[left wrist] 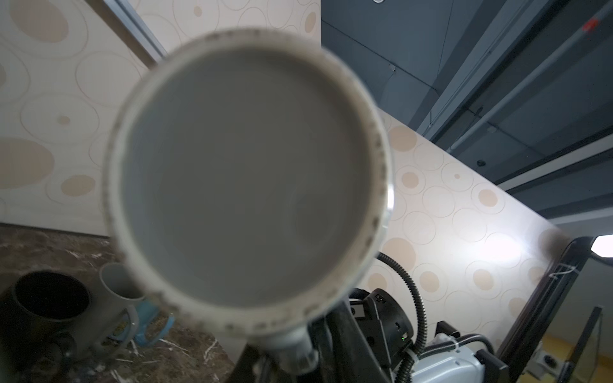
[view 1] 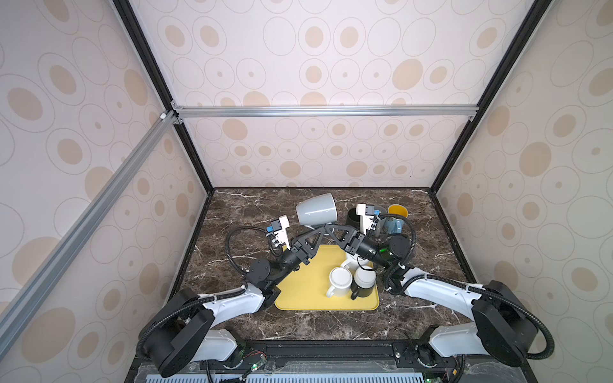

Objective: Turn the mug right side up
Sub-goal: 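Close the right gripper on the grey mug beside the left gripper, then open the left gripper and withdraw it while the right carries the grey mug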

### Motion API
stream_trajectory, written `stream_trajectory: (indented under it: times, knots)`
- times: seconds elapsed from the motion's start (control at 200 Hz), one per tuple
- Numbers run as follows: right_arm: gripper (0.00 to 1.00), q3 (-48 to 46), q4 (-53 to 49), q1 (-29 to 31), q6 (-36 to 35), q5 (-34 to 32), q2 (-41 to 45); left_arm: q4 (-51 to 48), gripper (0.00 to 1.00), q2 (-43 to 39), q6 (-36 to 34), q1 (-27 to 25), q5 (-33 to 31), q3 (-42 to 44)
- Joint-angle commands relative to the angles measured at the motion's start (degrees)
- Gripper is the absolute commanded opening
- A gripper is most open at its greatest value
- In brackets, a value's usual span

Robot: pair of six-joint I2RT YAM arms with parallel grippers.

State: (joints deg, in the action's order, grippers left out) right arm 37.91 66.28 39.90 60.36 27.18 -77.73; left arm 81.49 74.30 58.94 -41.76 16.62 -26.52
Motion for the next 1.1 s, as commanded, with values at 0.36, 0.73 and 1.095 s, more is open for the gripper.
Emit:
stream_trajectory:
  times: [0.36,0.73,1.095]
  knots:
    - [0.00,1.5,-3.4,0.7,-1.2,-2.9,1.5,-20.9,1.00,-8.1,-8.7,-0.6,-8.6,0.2]
    - [0.00,6.1,-23.7,-1.9,-7.1,-5.4,5.3,-45.3,1.00,-19.0,-20.6,-0.5,-20.0,-2.8]
    - [0.00,16.8,-53.5,-1.9,-24.1,-19.0,8.1,-61.4,1.00,-19.2,-28.8,-0.5,-21.0,-7.3]
